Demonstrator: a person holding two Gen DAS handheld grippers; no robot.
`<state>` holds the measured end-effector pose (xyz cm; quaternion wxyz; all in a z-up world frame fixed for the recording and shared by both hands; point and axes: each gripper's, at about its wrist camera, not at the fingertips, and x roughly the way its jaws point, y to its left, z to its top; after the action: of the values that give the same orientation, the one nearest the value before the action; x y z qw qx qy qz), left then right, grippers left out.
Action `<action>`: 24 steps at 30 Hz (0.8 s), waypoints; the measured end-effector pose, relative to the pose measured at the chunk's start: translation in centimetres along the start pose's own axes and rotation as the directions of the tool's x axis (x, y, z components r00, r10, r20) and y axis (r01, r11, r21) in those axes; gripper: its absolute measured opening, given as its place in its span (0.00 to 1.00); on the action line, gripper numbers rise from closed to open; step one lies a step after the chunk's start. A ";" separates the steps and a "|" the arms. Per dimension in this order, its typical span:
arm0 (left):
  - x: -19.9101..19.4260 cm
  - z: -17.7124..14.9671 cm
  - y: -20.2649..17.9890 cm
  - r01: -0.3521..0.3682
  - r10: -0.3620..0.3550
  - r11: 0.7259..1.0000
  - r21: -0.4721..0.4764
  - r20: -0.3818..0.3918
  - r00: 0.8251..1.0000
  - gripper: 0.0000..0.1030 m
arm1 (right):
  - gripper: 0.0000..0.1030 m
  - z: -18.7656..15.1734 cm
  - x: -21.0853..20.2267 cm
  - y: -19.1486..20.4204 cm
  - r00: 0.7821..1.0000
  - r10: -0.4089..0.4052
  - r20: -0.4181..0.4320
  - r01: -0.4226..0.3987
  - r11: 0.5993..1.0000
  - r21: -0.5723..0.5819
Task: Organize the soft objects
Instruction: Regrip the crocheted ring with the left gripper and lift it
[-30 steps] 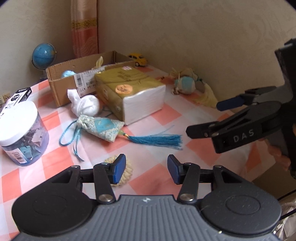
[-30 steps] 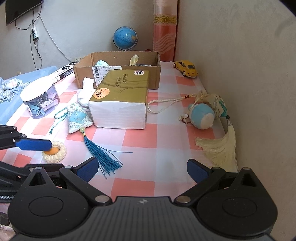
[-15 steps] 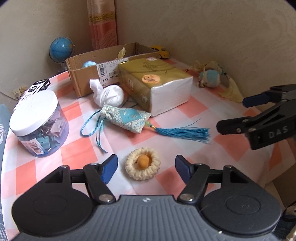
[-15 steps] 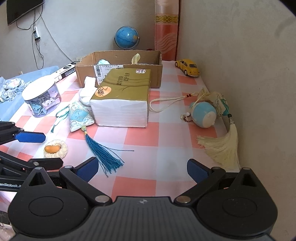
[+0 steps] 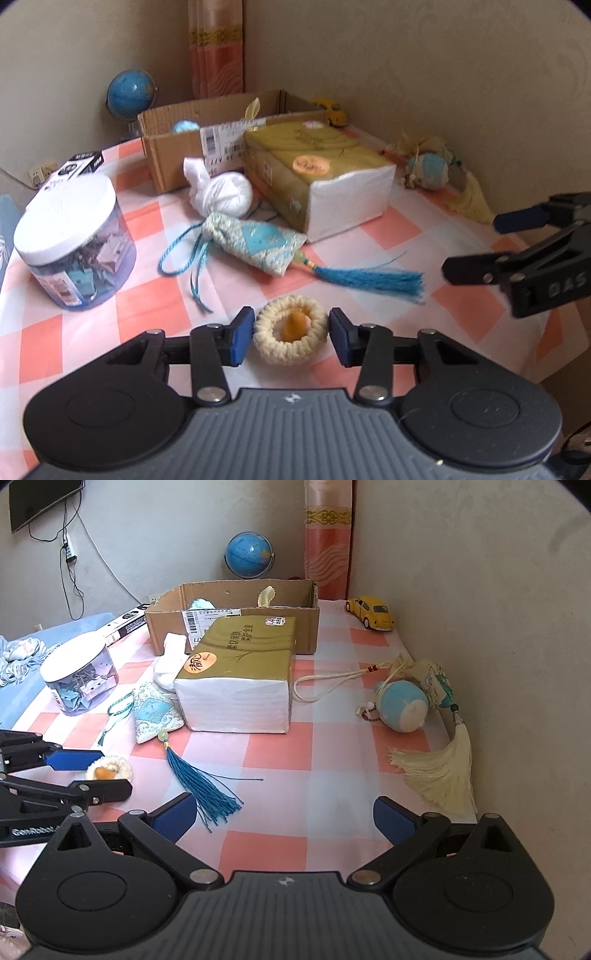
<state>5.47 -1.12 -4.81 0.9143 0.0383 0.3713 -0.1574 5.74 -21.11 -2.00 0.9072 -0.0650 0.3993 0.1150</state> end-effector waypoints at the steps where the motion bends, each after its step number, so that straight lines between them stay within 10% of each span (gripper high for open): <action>1: -0.2 0.1 0.0 0.000 0.000 1.000 0.003 0.007 1.000 0.42 | 1.00 0.0 0.0 0.0 1.000 0.000 -0.001 0.000 1.000 0.000; 17: -2.6 0.3 0.6 -0.003 0.003 0.998 0.061 0.003 1.000 0.42 | 0.99 0.3 0.2 2.0 0.994 0.104 0.016 -0.102 0.990 -0.098; 24: -3.1 -0.7 2.9 -0.040 0.041 0.999 0.026 -0.016 0.999 0.42 | 0.82 0.8 0.9 5.0 0.981 0.193 0.014 -0.187 0.962 -0.198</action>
<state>3.77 2.53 -3.33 0.9135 0.0590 0.3761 -0.1432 5.57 -15.93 -2.24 0.8877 -0.1133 0.3754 0.2412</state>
